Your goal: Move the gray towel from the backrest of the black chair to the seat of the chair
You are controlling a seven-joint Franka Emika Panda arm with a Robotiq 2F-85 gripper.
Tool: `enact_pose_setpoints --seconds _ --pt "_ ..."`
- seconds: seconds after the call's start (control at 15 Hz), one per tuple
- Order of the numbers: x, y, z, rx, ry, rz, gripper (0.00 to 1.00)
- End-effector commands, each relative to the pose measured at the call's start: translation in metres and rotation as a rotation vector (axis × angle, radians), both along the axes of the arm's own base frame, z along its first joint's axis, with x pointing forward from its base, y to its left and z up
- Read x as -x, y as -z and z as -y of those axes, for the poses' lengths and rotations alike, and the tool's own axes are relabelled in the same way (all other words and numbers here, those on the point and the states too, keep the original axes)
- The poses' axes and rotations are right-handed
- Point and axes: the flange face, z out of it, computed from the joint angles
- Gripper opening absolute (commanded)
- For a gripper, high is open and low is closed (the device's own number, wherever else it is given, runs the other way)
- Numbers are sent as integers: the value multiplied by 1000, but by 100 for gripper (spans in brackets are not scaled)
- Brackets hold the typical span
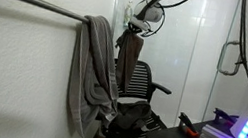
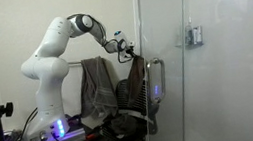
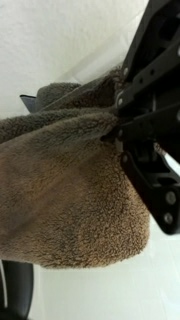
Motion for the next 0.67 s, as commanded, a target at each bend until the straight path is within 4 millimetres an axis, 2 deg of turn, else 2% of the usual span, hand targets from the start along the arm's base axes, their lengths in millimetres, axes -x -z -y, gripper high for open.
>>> enact_pose_setpoints --seconds 0.0,0.33,0.47,0.6 --pt "53 -66 13 -37 -12 138 2" --pt "116 -159 41 -97 10 375 2" --pt "141 -187 60 -115 29 368 2" --pt "165 -207 91 -98 74 288 2"
